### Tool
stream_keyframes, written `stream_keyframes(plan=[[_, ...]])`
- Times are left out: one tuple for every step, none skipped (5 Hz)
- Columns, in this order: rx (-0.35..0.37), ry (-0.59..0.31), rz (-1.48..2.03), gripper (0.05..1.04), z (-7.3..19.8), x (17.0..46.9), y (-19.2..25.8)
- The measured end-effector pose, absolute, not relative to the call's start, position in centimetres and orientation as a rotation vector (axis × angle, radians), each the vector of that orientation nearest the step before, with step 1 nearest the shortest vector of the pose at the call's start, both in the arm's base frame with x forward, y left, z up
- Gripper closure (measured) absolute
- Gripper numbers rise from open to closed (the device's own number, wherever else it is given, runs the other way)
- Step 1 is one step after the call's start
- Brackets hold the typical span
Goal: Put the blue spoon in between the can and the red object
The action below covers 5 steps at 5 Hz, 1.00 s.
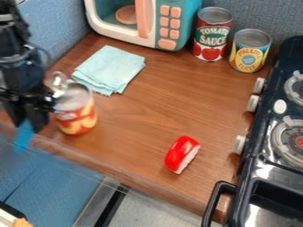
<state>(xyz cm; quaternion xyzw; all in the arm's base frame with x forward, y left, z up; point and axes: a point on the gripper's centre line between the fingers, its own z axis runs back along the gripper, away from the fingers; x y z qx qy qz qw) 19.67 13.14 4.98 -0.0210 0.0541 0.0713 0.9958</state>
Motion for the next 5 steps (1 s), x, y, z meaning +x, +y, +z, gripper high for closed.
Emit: stream_keyframes(plan=[[-0.076, 0.139, 0.229, 0.674, 5.2, 19.5, 9.7], [-0.114, 0.174, 0.216, 0.674, 5.0, 19.9, 6.5], [-0.129, 0.176, 0.154, 0.674, 4.7, 20.5, 4.3], [-0.128, 0.163, 0.146, 0.674, 5.0, 21.2, 3.3], [-0.122, 0.106, 0.133, 0.674, 6.8, 22.9, 2.4]])
